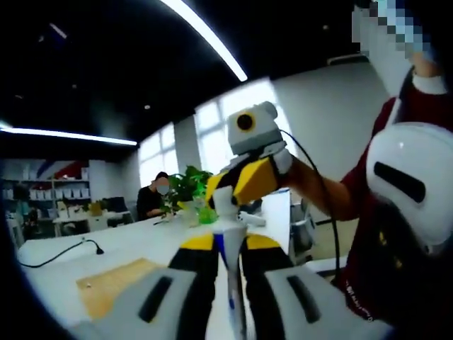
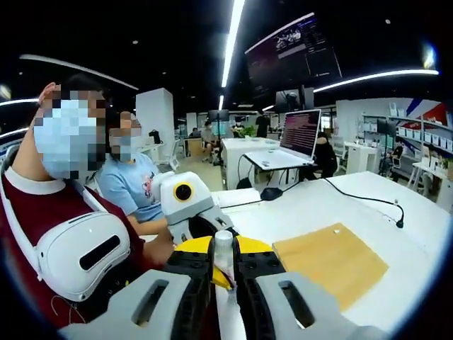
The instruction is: Pick up the toothpaste unscrew the cap squeeze it onto the small board screw the cap back on and return it to the table
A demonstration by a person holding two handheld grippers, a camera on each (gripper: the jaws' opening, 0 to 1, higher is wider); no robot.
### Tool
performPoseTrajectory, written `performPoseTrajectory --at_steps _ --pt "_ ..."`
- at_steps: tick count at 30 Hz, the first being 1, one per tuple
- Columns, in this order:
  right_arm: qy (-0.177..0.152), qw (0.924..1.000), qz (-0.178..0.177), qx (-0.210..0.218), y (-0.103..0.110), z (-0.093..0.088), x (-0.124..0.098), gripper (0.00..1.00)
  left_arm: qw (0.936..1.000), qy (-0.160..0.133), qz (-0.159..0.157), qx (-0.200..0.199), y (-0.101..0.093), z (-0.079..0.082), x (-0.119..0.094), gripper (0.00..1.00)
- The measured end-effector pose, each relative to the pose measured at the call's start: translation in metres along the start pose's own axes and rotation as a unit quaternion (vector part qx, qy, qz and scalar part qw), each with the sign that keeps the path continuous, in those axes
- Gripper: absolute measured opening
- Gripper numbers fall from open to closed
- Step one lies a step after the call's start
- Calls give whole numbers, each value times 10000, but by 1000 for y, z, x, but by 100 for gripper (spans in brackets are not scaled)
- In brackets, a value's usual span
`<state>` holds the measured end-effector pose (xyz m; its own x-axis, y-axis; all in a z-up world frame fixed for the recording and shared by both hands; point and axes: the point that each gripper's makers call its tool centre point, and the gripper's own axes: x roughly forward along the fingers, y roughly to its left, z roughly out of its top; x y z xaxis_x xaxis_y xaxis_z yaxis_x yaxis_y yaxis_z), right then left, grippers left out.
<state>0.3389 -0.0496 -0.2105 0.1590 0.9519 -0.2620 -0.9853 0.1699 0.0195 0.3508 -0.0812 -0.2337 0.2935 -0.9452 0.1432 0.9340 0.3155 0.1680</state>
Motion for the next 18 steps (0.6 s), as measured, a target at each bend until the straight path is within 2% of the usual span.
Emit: performPoseTrajectory --at_steps 2,4,5,8,9,12,15,16,18 --pt "-98 9999 -114 10 -1 0 0 9 10000 -38 6 -83 1 1 0 12" --pt "-360 9987 -276 229 -2 1 -1 9 9999 -97 12 -131 2 1 0 12" --pt "-556 9974 -362 296 -3 2 -1 9 9989 -263 -65 -370 1 4 1 12" --pt "-945 9929 -542 472 -5 5 -1 9 9959 -434 -218 -762 -1 6 0 12" --pt "-987 9922 -571 499 -5 3 -2 9 9953 -463 -226 -819 0 6 0 12" --pt "-994 9919 -640 457 -5 2 -3 9 9970 -408 -130 -639 -1 5 1 12" --pt "-1074 9918 -578 389 -6 5 -5 10 9971 -417 -124 -628 0 7 0 12" --pt "-1110 9925 -408 309 -2 5 -4 12 9965 -499 -147 -653 0 10 -1 12" --pt "-1384 9887 -186 551 -1 9 -4 23 9931 -727 -315 -866 -3 19 -4 12"
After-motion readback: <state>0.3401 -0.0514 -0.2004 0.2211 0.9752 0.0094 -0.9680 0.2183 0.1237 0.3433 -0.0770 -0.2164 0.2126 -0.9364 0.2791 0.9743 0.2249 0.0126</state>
